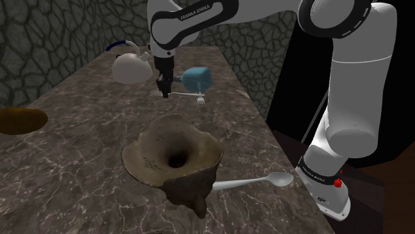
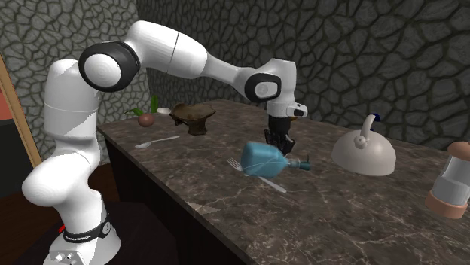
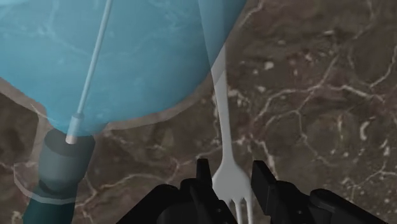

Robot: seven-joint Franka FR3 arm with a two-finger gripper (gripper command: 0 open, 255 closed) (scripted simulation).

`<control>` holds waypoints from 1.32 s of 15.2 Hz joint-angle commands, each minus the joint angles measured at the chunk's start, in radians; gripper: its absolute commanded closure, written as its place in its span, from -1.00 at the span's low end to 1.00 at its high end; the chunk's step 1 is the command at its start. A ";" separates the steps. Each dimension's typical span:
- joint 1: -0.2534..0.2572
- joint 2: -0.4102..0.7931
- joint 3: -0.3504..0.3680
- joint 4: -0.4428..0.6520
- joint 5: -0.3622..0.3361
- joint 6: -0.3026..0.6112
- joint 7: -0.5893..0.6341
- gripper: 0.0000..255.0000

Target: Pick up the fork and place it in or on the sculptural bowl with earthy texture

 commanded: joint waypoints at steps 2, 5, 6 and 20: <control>0.000 -0.007 0.001 0.022 0.002 -0.031 0.000 1.00; 0.000 -0.014 0.001 0.053 0.002 -0.068 0.000 1.00; 0.001 -0.015 0.001 0.064 0.003 -0.081 0.000 1.00; 0.003 -0.017 0.003 0.250 0.002 -0.269 0.003 1.00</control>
